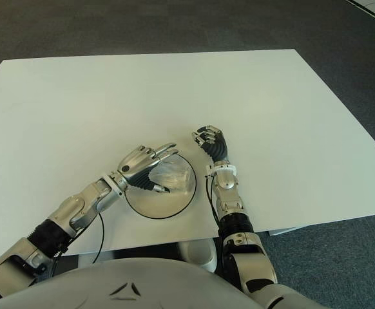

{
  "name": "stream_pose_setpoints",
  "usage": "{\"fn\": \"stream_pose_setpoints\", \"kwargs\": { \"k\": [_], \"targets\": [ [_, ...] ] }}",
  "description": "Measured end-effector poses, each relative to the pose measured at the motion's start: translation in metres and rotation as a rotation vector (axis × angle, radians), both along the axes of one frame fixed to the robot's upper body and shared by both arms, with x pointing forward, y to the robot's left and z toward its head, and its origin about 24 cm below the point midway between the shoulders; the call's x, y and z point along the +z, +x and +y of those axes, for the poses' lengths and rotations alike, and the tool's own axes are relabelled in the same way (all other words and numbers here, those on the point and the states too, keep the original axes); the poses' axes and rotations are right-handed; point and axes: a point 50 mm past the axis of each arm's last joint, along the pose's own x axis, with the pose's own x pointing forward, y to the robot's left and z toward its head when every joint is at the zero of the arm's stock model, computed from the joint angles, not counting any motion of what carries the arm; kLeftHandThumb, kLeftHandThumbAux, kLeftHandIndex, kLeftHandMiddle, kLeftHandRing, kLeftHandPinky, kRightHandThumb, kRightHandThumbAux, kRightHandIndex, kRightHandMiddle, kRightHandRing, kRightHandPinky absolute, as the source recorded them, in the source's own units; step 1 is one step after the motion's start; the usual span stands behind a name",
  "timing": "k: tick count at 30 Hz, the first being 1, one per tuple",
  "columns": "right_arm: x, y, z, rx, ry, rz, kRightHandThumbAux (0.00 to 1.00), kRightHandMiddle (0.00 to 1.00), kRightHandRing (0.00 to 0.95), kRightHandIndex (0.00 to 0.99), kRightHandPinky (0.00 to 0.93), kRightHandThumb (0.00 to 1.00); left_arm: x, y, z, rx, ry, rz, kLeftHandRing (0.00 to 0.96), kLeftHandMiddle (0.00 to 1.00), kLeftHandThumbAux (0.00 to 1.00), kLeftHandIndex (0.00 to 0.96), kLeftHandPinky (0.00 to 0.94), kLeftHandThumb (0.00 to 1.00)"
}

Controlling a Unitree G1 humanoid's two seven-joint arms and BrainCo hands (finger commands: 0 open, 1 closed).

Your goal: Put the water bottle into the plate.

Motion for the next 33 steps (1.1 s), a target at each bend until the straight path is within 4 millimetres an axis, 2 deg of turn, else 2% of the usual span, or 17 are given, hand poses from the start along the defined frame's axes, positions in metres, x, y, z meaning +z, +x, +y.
{"fn": "stream_pose_setpoints", "kwargs": {
  "k": [12,17,33],
  "targets": [
    [0.0,0.0,0.0,0.001,0.0,0.0,0.728,0.635,0.642,0.435,0.596,0.71,0.001,0.0,0.001,-0.004,-0.019,0.005,0.0,0.0,0.336,0.0,0.0,0.082],
    [0.0,0.0,0.0,-0.005,-0.001,0.002,0.728,0.642,0.643,0.435,0.594,0.709,0.006,0.001,0.003,-0.006,-0.054,-0.009,0.0,0.0,0.305,0.0,0.0,0.143],
    [0.0,0.0,0.0,-0.011,-0.002,0.004,0.728,0.638,0.644,0.435,0.611,0.709,0.018,0.002,0.006,0.019,-0.172,-0.203,0.0,0.0,0.277,0.0,0.0,0.17]
  ]
}}
